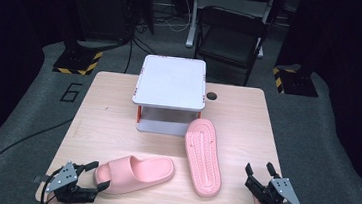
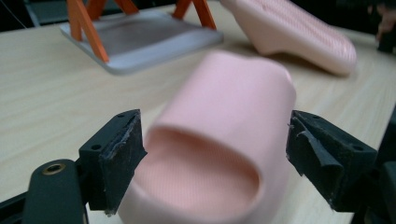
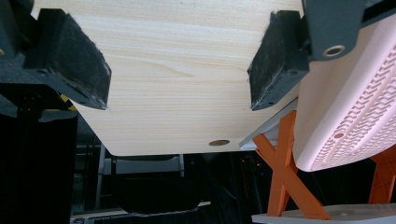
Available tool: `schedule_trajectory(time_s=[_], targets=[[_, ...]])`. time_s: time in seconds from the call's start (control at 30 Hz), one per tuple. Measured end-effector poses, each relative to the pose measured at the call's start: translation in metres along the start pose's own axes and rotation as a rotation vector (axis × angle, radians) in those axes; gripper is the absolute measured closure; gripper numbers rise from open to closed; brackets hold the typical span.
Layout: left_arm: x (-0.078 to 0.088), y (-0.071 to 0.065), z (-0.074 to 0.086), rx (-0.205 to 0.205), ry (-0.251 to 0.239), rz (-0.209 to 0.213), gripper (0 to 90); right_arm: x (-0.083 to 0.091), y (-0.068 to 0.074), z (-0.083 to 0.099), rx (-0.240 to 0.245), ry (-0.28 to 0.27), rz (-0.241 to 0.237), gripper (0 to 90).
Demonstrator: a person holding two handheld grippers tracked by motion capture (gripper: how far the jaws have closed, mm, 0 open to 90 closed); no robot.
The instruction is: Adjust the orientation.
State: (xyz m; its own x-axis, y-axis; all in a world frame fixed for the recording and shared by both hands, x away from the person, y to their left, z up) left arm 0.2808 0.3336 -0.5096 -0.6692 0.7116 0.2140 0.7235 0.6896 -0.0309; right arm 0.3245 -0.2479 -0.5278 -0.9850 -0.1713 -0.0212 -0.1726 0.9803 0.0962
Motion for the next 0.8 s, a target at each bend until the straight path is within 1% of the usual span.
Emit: schedule_trajectory(time_s=[0.03,0.07,0.1,0.17,0.2,0.23,0.27,0.3,0.33,0.4,0.47,0.5,0.53,0.57,0.63,0.77,0.8], targets=[[0.002,0.000,0.006,-0.011,0.035,0.012,18.2,0.000,0.001,0.000,-0.003,0.002,-0.002,20.7],[0.002,0.000,0.006,-0.011,0.035,0.012,17.8,0.000,0.001,0.000,0.001,0.003,-0.005,20.9],[0.002,0.002,0.010,-0.012,0.045,0.018,16.9,-0.001,0.001,0.000,0.002,0.002,-0.004,21.1],[0.002,0.002,0.011,-0.020,0.055,0.036,16.2,-0.001,0.002,0.000,0.004,0.007,-0.005,21.4],[0.002,0.002,0.011,-0.020,0.055,0.036,16.0,-0.001,0.002,0.000,0.004,0.007,-0.005,21.4],[0.000,0.002,0.012,-0.033,0.060,0.046,16.0,-0.001,0.002,0.000,0.004,0.007,-0.005,21.6],[-0.001,0.002,0.012,-0.037,0.068,0.051,15.7,-0.001,0.002,0.000,0.003,0.004,-0.003,21.8],[-0.004,-0.001,0.014,-0.046,0.090,0.061,15.7,-0.001,0.001,0.000,0.001,0.004,-0.006,22.0],[-0.004,-0.001,0.014,-0.046,0.090,0.061,15.4,-0.001,0.001,0.000,0.001,0.004,-0.006,22.0],[-0.008,-0.003,0.015,-0.068,0.103,0.058,15.4,-0.001,0.001,0.000,-0.002,0.003,-0.008,22.3],[-0.012,-0.002,0.017,-0.071,0.109,0.060,15.3,-0.001,0.000,0.000,-0.007,0.006,-0.005,22.4],[-0.013,0.000,0.017,-0.080,0.115,0.061,15.2,-0.001,0.000,0.000,-0.008,0.003,-0.005,22.5],[-0.014,0.001,0.017,-0.076,0.121,0.065,15.2,-0.001,0.000,0.000,-0.009,-0.001,-0.001,22.6],[-0.015,0.003,0.017,-0.055,0.118,0.063,15.2,-0.001,-0.001,0.000,-0.012,0.003,-0.007,22.7],[-0.015,0.004,0.017,-0.048,0.117,0.064,15.2,-0.001,-0.001,0.000,-0.021,0.004,-0.010,22.7],[-0.013,0.003,0.019,-0.060,0.137,0.055,15.0,-0.001,-0.001,0.000,-0.024,0.005,-0.011,22.9],[-0.013,0.003,0.020,-0.067,0.143,0.059,14.9,-0.001,-0.001,0.000,-0.029,0.004,-0.008,23.0]])
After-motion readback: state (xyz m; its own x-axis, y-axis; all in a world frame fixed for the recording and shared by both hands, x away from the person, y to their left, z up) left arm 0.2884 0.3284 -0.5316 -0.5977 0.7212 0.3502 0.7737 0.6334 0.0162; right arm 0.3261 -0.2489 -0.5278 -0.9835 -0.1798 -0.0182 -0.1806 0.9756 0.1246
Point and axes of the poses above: each handheld gripper's, and its own axes: x roughly backward along the jaws, z roughly out of its underside, y roughly to its left, the point moved 1 cm from there along -x, roughly forward along the jaws, and after that the axes turned 8 degrees about -y, right-handed, at the moved point
